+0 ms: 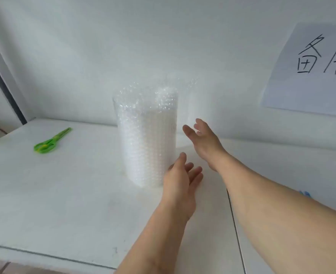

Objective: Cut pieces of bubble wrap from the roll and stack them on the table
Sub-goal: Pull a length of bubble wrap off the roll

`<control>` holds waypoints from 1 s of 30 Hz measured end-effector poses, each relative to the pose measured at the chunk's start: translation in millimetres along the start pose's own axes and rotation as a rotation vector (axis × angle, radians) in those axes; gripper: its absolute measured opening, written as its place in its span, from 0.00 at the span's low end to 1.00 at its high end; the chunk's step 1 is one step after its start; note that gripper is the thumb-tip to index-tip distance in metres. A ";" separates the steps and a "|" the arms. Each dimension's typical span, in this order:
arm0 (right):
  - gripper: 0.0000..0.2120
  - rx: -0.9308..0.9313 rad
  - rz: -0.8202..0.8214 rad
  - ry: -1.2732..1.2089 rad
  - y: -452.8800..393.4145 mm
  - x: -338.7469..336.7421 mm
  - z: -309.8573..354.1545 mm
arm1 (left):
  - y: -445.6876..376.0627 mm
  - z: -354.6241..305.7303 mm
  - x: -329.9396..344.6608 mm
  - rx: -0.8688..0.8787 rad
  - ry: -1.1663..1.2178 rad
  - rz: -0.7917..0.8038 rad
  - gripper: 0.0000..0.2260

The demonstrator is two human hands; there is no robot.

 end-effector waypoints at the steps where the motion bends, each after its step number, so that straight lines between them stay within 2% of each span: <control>1: 0.36 0.009 0.007 -0.038 -1.3 2.8 0.9 | -3.9 2.5 -0.2 -0.006 0.018 -0.010 0.10; 5: 0.37 0.050 0.057 -0.086 -7.4 16.3 -0.5 | -7.4 3.9 -1.7 -0.014 0.071 -0.017 0.13; 6: 0.34 0.056 0.047 -0.081 -7.9 18.1 -0.6 | -8.0 4.1 -1.4 -0.022 0.074 -0.018 0.14; 9: 0.15 0.046 0.021 -0.138 -4.3 20.9 -1.8 | -6.4 2.7 -1.3 -0.037 0.095 -0.022 0.16; 11: 0.12 0.034 -0.002 -0.183 2.4 20.7 -4.2 | -5.1 2.1 -1.9 -0.045 0.113 -0.029 0.18; 17: 0.11 0.026 -0.007 -0.315 32.3 6.6 2.3 | -10.0 -1.8 -6.3 -0.095 0.170 0.002 0.30; 22: 0.13 0.039 -0.031 -0.361 62.6 -9.6 2.1 | -10.3 0.9 -8.9 -0.098 0.209 0.013 0.33; 27: 0.19 0.009 -0.056 -0.313 82.4 -19.8 -5.8 | -7.9 6.1 -10.5 -0.069 0.257 0.025 0.18; 30: 0.28 -0.044 -0.062 -0.262 91.8 -23.1 -3.9 | -8.1 8.8 -11.2 -0.097 0.277 0.024 0.16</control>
Point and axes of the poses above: each hand's wrist, its own y-axis away from the middle knuckle, its own x-axis out of the palm, z = x × y, the point moved 7 cm from there along -y, towards the middle knuckle, and after that the axes turned 13 degrees about -z, right-handed, at the moved point
